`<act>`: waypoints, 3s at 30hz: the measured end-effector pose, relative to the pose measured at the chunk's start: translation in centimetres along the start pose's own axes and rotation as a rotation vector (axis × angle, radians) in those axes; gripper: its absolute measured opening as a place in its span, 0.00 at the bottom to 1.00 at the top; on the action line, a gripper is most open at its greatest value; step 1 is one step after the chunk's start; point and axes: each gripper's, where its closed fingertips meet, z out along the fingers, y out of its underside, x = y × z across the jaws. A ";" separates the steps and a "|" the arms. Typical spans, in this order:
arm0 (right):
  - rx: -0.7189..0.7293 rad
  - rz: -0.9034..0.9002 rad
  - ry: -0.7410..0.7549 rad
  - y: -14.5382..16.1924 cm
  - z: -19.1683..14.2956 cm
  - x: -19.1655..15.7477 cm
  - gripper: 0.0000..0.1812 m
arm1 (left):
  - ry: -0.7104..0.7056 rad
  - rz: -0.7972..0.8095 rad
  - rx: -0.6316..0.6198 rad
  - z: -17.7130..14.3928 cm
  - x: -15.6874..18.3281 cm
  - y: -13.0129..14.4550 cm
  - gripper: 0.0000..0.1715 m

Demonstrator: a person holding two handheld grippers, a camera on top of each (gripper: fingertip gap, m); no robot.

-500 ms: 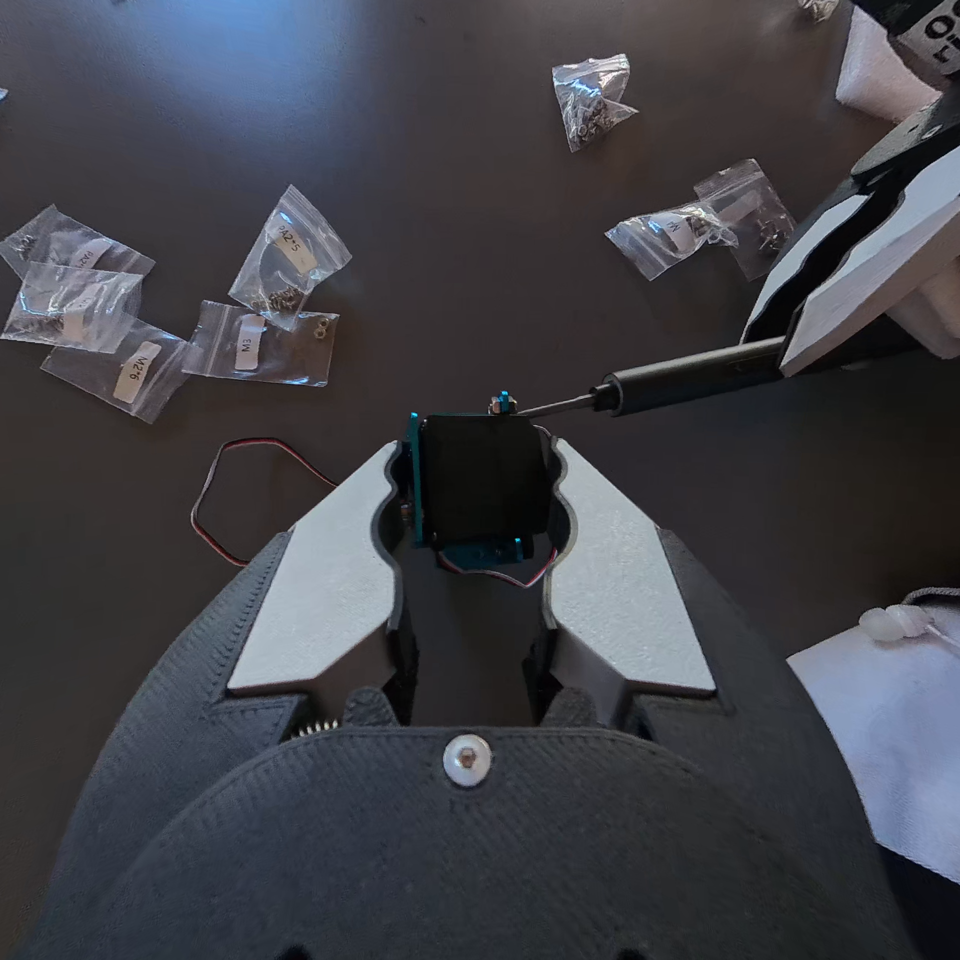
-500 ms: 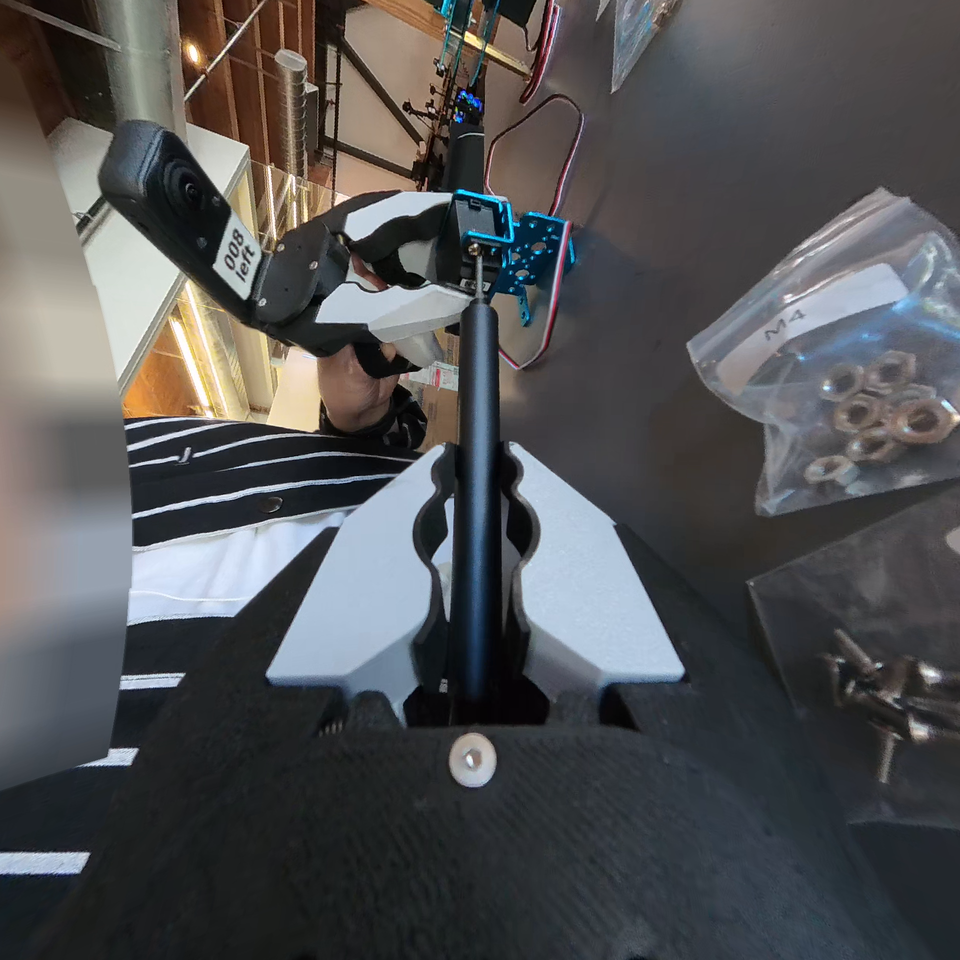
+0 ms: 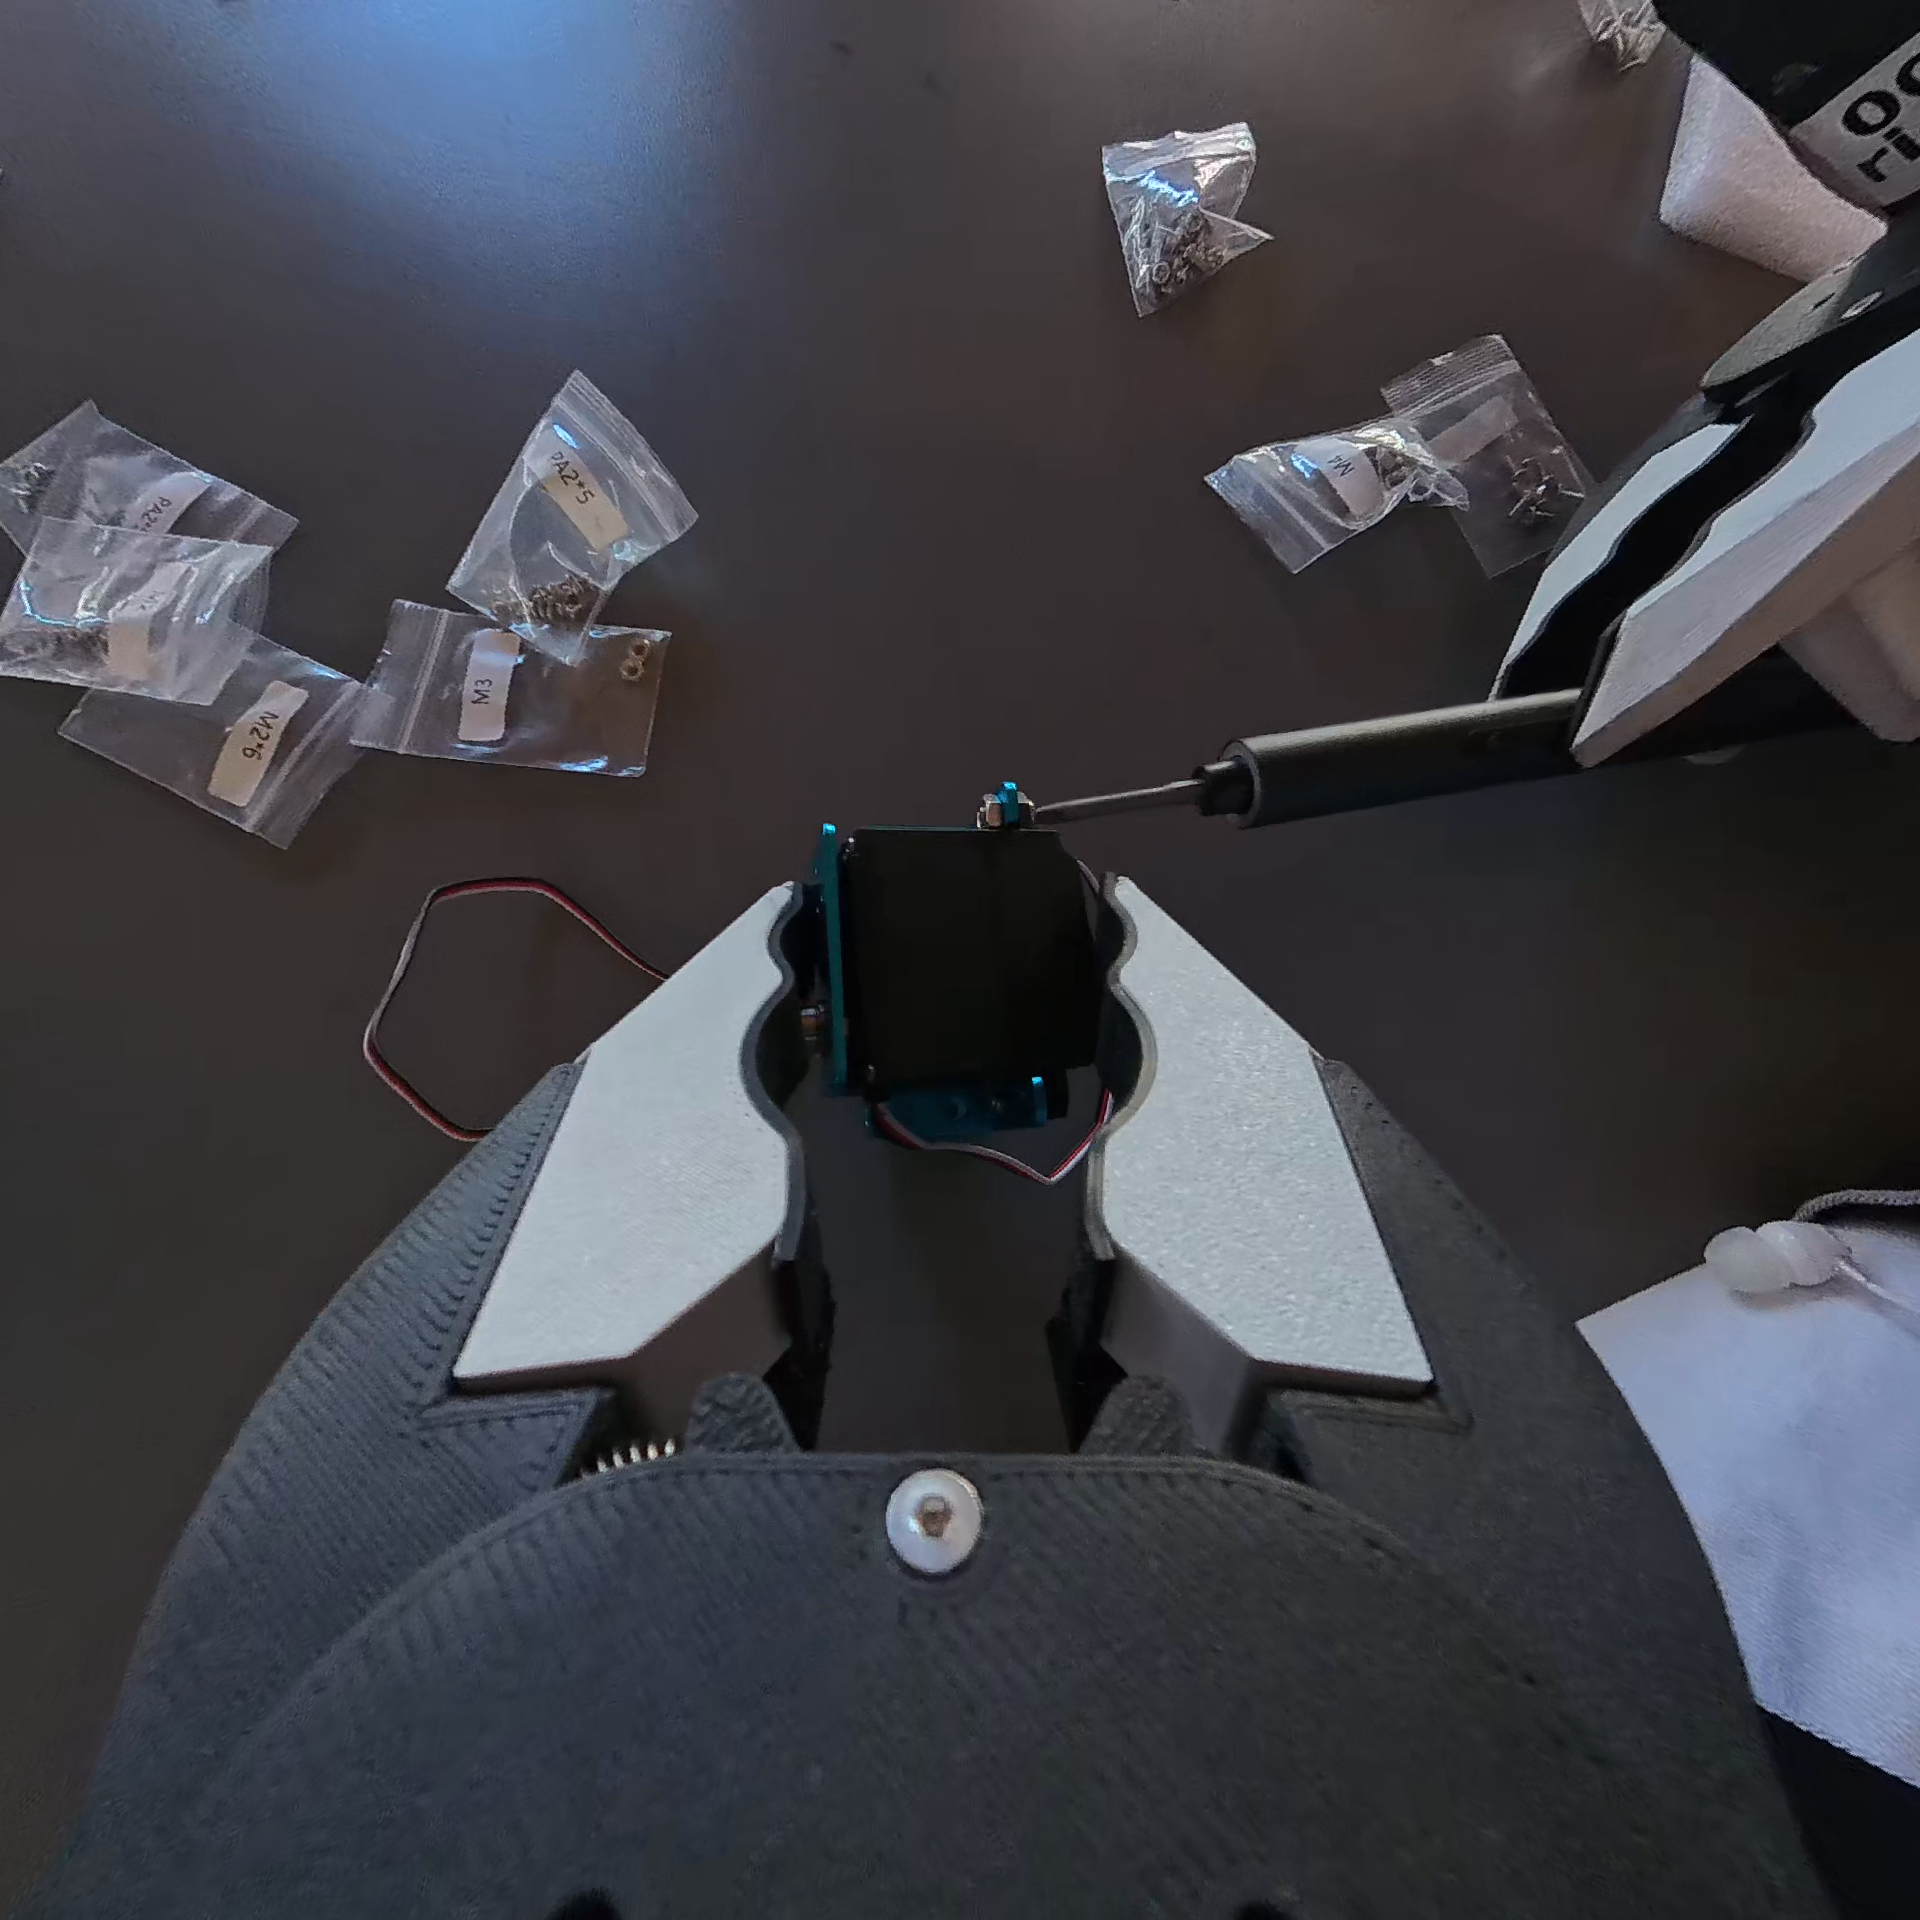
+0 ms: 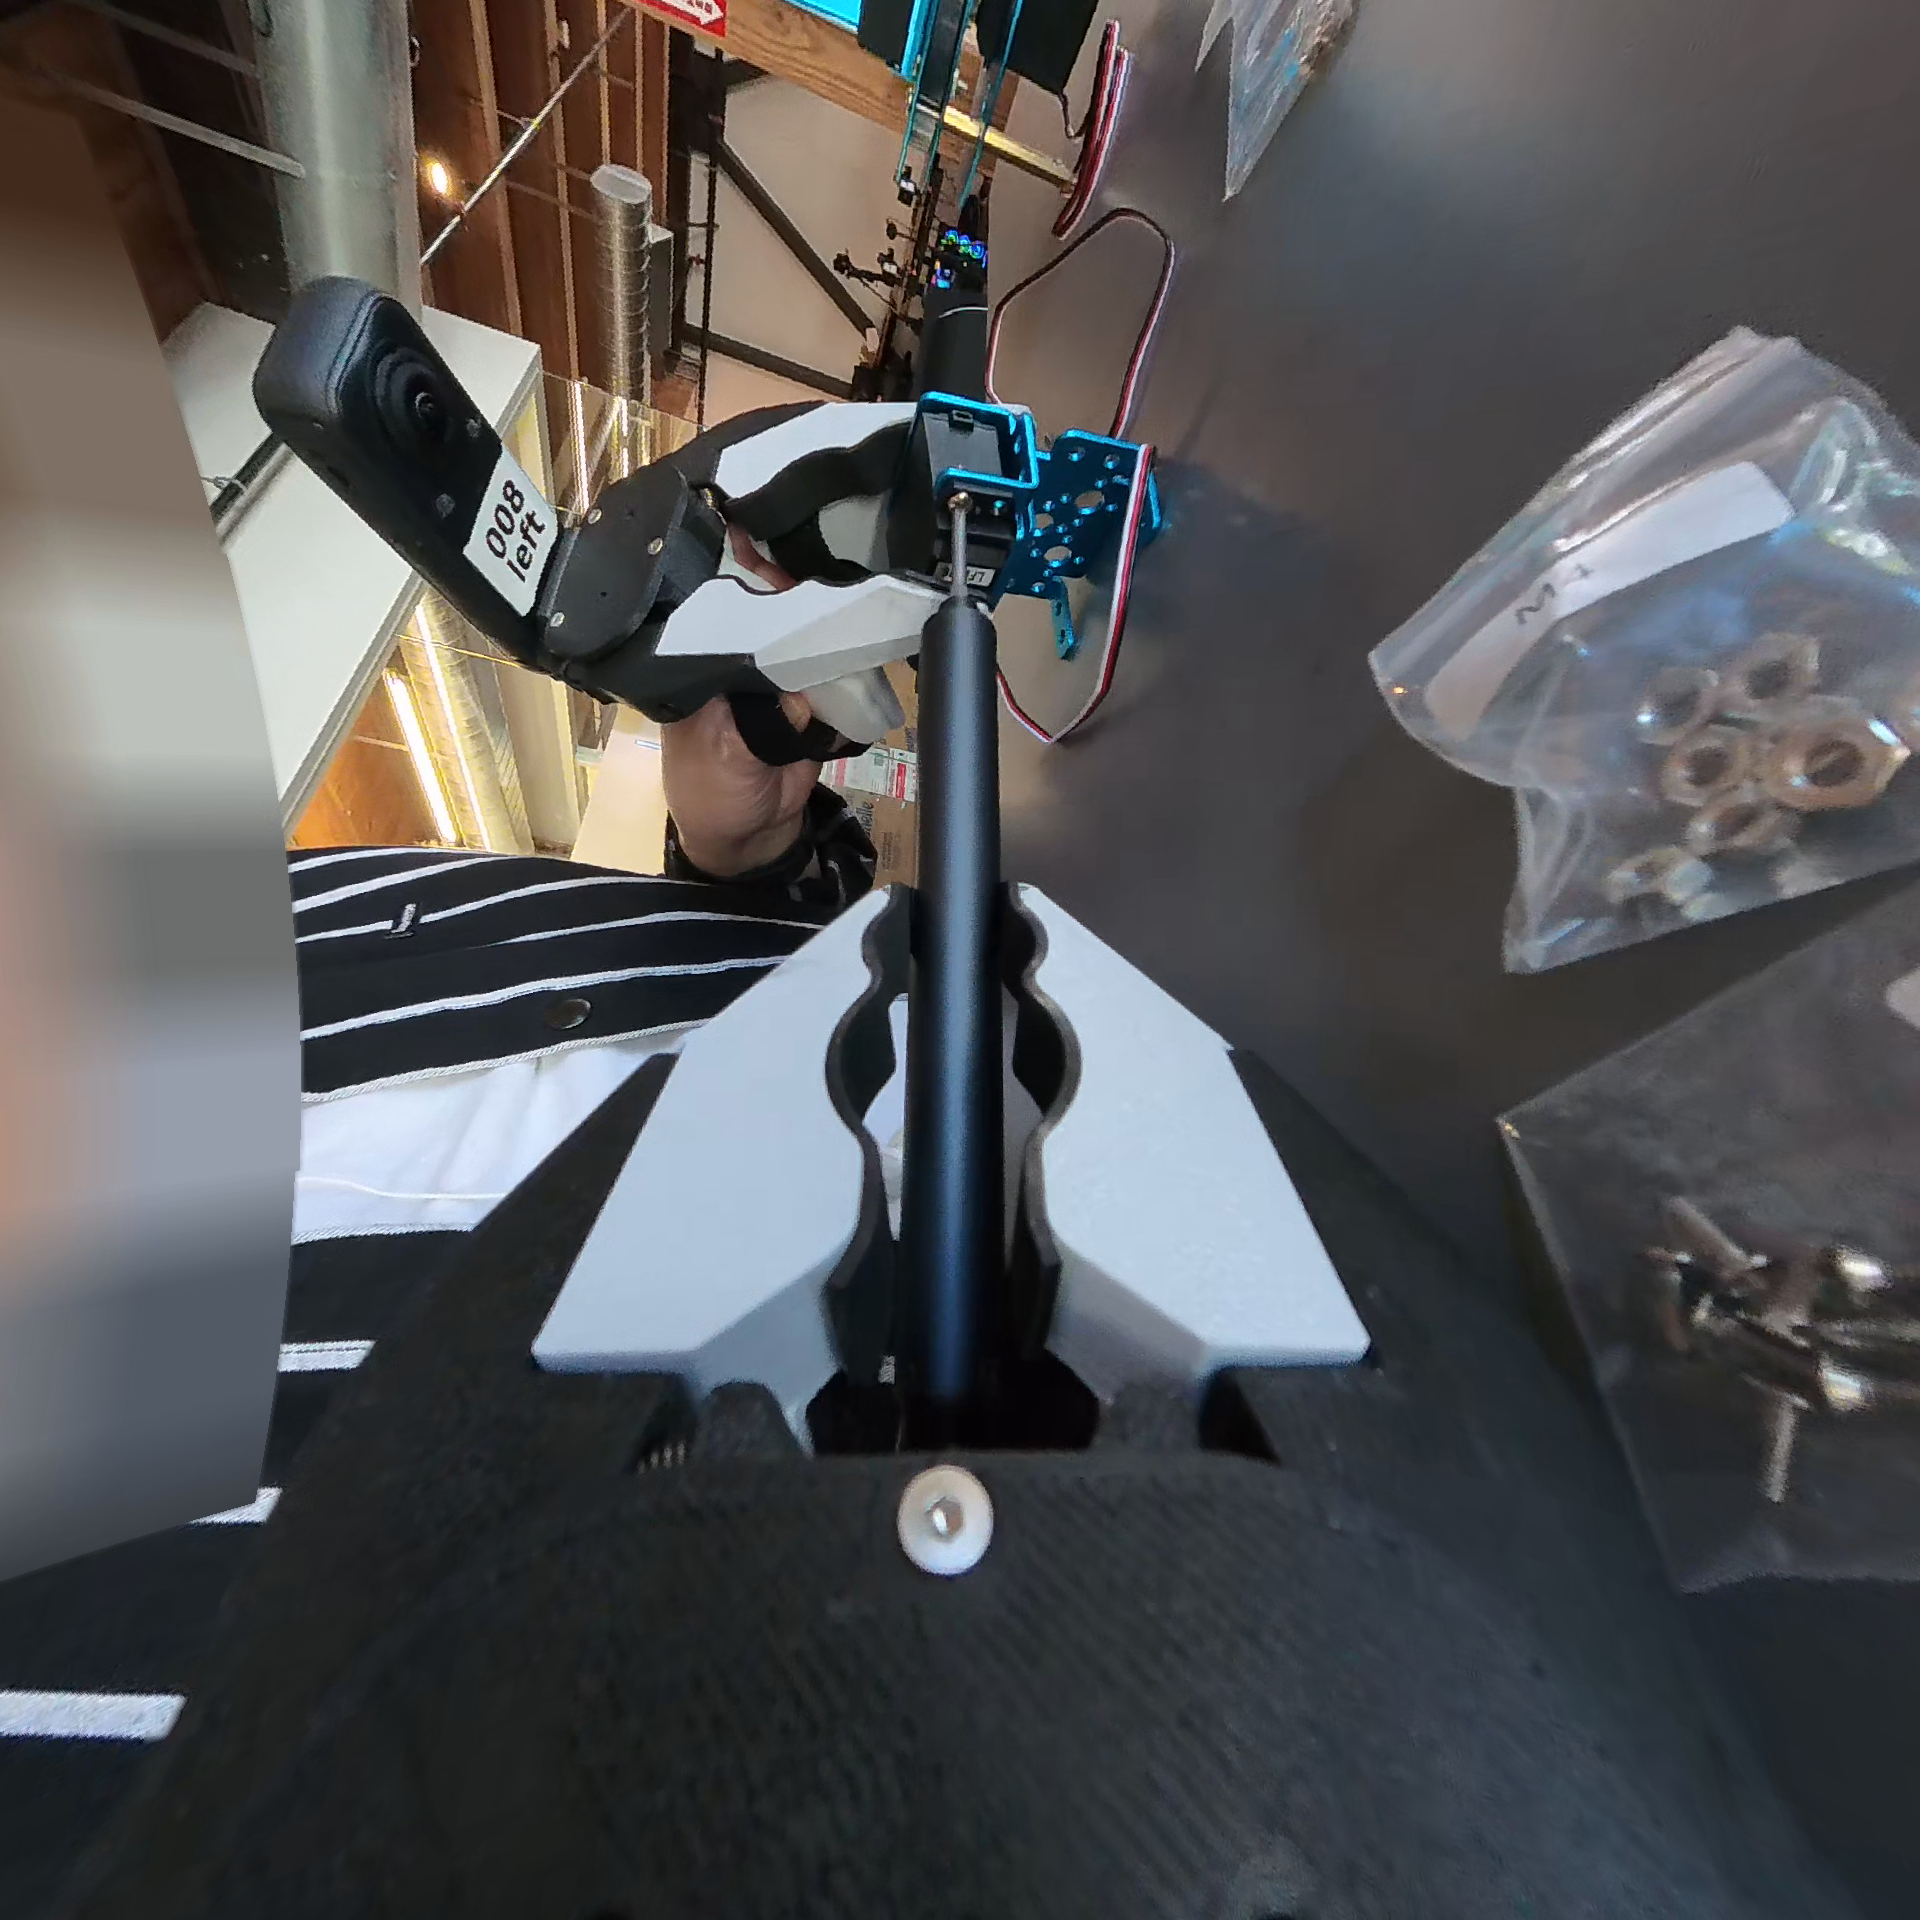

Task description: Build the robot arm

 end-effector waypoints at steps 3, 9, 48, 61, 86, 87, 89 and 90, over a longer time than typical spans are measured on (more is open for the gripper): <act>0.000 0.005 -0.002 0.0 0.1 0.0 0.08 | 0.000 -0.001 0.000 0.0 0.0 0.0 0.31; 0.003 -0.003 0.015 0.1 0.3 0.1 0.08 | 0.007 -0.015 0.002 0.0 0.0 0.0 0.31; -0.034 -0.096 0.095 0.4 1.7 0.6 0.08 | 1.039 0.149 -0.332 -1.1 0.0 -1.6 0.07; -0.126 -0.133 0.101 -0.7 1.1 1.1 0.08 | 1.129 0.041 -0.341 -1.0 -0.2 -1.7 0.05; -0.150 -0.146 0.047 -1.0 0.9 0.6 0.08 | 1.249 -0.093 -0.383 -1.4 -0.7 -2.2 0.03; -0.151 -0.147 0.045 -1.1 0.8 0.6 0.08 | 1.238 -0.085 -0.384 -1.3 -0.8 -2.2 0.04; -0.154 -0.150 0.046 -1.1 0.8 0.6 0.08 | 1.214 -0.071 -0.383 -1.1 -0.9 -2.1 0.05; -0.154 -0.151 0.047 -1.1 0.8 0.6 0.08 | 1.215 -0.070 -0.383 -1.1 -1.0 -2.1 0.05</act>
